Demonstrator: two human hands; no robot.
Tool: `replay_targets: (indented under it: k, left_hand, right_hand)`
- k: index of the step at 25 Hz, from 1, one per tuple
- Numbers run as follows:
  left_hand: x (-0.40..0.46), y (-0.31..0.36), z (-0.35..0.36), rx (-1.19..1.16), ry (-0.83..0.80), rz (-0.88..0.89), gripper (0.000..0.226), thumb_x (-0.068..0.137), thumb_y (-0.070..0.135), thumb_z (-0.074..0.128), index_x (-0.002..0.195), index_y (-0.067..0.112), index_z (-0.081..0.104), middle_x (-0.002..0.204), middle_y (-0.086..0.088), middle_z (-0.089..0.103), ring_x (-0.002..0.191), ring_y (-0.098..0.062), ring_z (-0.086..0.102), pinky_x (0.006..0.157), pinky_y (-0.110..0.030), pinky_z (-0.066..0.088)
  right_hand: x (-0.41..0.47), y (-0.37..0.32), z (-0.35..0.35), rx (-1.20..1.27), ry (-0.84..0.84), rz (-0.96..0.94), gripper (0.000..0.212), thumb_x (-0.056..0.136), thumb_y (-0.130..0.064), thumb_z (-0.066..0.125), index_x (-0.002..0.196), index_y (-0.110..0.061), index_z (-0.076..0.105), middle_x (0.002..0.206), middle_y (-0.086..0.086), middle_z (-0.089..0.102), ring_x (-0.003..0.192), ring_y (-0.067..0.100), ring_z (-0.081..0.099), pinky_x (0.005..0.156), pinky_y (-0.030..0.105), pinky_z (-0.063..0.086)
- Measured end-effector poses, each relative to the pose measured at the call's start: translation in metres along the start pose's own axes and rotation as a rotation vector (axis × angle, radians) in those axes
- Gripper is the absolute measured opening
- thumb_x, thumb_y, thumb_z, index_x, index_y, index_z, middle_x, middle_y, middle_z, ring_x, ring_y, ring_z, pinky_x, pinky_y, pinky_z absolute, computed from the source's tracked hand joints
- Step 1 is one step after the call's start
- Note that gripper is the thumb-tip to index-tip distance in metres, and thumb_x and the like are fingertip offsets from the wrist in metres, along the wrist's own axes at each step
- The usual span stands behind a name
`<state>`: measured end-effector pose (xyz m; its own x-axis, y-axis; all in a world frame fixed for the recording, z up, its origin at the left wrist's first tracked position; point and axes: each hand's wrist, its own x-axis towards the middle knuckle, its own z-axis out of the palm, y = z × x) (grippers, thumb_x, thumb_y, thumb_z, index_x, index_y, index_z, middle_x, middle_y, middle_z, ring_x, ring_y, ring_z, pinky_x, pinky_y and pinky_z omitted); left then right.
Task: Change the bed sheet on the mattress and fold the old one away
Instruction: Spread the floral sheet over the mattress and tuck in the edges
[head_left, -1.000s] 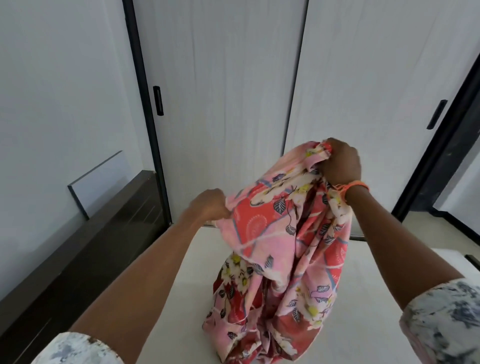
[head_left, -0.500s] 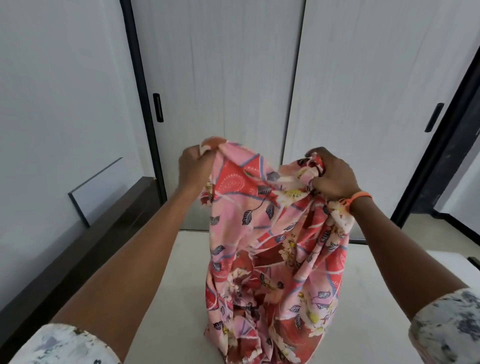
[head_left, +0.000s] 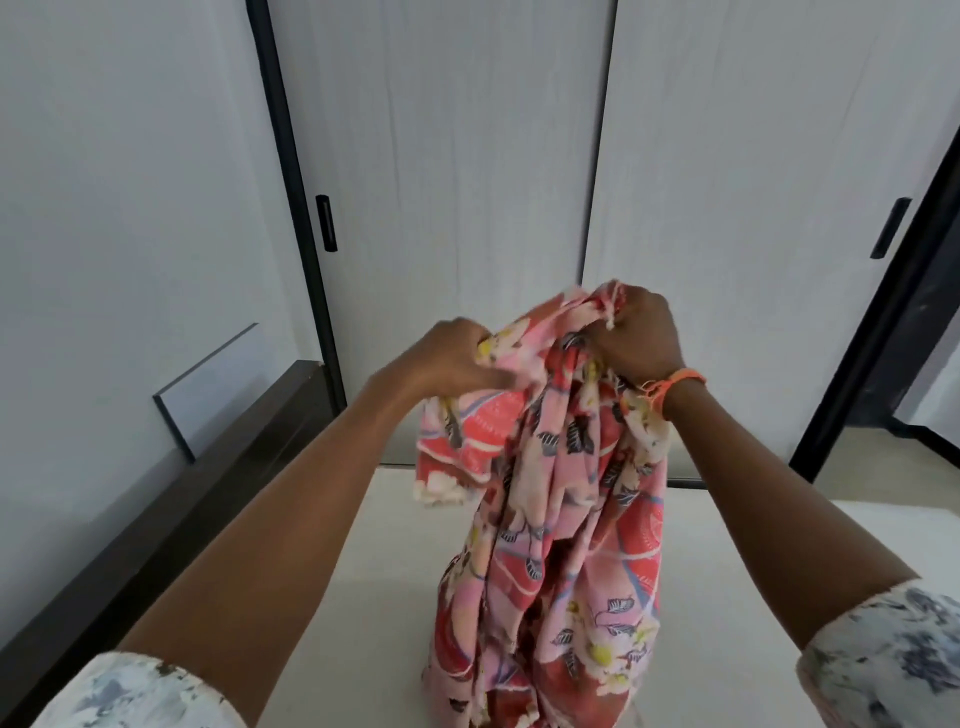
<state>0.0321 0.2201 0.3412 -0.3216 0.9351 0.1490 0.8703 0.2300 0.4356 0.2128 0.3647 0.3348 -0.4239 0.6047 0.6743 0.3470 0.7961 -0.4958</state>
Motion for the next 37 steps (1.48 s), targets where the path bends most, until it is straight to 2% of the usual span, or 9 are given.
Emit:
replay_targets:
  k: [6,13,15,18,25,28,31,34,37]
  left_hand:
    - [0.005,-0.074,0.030,-0.002,0.306,-0.415,0.019,0.082,0.028,0.070,0.083,0.010,0.068,0.069,-0.002,0.064,0.067,-0.024,0.064,0.055,-0.026,0.043]
    - [0.018,-0.033,-0.012,-1.669,0.486,-0.398,0.022,0.096,0.012,0.046,0.083,0.016,0.063,0.080,-0.003,0.066,0.078,-0.019,0.063,0.074,-0.033,0.053]
    - [0.019,-0.025,-0.033,-1.289,0.625,-0.273,0.027,0.100,0.016,0.045,0.082,0.012,0.065,0.071,0.000,0.063,0.066,-0.016,0.064,0.060,-0.026,0.055]
    - [0.024,-0.020,-0.083,-0.117,0.733,0.024,0.037,0.103,0.042,0.040,0.091,0.013,0.060,0.073,0.000,0.060,0.065,-0.018,0.061,0.053,-0.024,0.043]
    - [0.020,-0.019,-0.104,0.392,0.341,-0.013,0.066,0.069,0.076,0.067,0.092,0.014,0.064,0.079,0.001,0.066,0.068,-0.019,0.064,0.062,-0.029,0.049]
    - [0.022,-0.040,-0.084,0.269,0.327,-0.108,0.043,0.087,0.052,0.067,0.081,0.009,0.070,0.066,-0.002,0.063,0.060,-0.019,0.061,0.056,-0.025,0.044]
    - [0.029,-0.050,-0.058,-0.399,0.554,-0.172,0.028,0.093,0.036,0.060,0.079,0.015,0.071,0.070,0.000,0.069,0.070,-0.023,0.068,0.071,-0.031,0.052]
    - [0.028,-0.035,-0.032,-0.940,0.476,-0.150,0.014,0.094,0.028,0.062,0.089,0.018,0.069,0.077,0.003,0.074,0.076,-0.020,0.073,0.077,-0.035,0.057]
    - [0.032,-0.022,-0.026,-1.039,0.359,-0.107,0.012,0.093,0.027,0.063,0.093,0.016,0.067,0.076,-0.001,0.071,0.076,-0.025,0.072,0.078,-0.039,0.056]
  right_hand:
    - [0.022,0.026,-0.014,-0.141,0.120,0.203,0.021,0.080,-0.033,0.062,0.077,-0.013,0.059,0.072,0.006,0.061,0.071,0.033,0.059,0.061,0.030,0.040]
    - [0.029,0.044,-0.016,-0.343,-0.047,-0.096,0.024,0.076,-0.020,0.064,0.099,-0.014,0.062,0.095,0.008,0.062,0.083,0.038,0.061,0.066,0.039,0.051]
    - [0.044,0.042,-0.024,-0.552,-0.071,-0.182,0.033,0.078,-0.022,0.065,0.109,-0.011,0.059,0.102,0.011,0.059,0.083,0.040,0.062,0.064,0.039,0.047]
    - [0.076,0.038,-0.044,-0.756,-0.041,-0.199,0.041,0.081,-0.028,0.066,0.114,-0.009,0.055,0.107,0.015,0.056,0.084,0.042,0.063,0.064,0.040,0.045]
    - [0.095,0.050,-0.069,-0.722,0.031,-0.039,0.037,0.080,-0.022,0.064,0.113,-0.007,0.055,0.106,0.018,0.055,0.088,0.044,0.062,0.069,0.045,0.048]
    - [0.073,0.065,-0.061,-0.749,-0.056,-0.061,0.039,0.079,-0.025,0.066,0.112,-0.008,0.054,0.107,0.016,0.055,0.086,0.042,0.062,0.066,0.043,0.047]
    - [0.053,0.084,-0.058,-0.734,-0.124,-0.067,0.041,0.078,-0.024,0.067,0.114,-0.009,0.055,0.109,0.015,0.056,0.084,0.042,0.063,0.065,0.043,0.048]
    - [0.040,0.101,-0.062,-0.748,-0.172,-0.069,0.044,0.077,-0.023,0.069,0.116,-0.007,0.055,0.112,0.016,0.055,0.085,0.043,0.063,0.063,0.041,0.046]
    - [0.033,0.119,-0.071,-0.778,-0.185,-0.029,0.048,0.077,-0.025,0.072,0.117,-0.006,0.054,0.112,0.016,0.054,0.086,0.042,0.062,0.062,0.040,0.043]
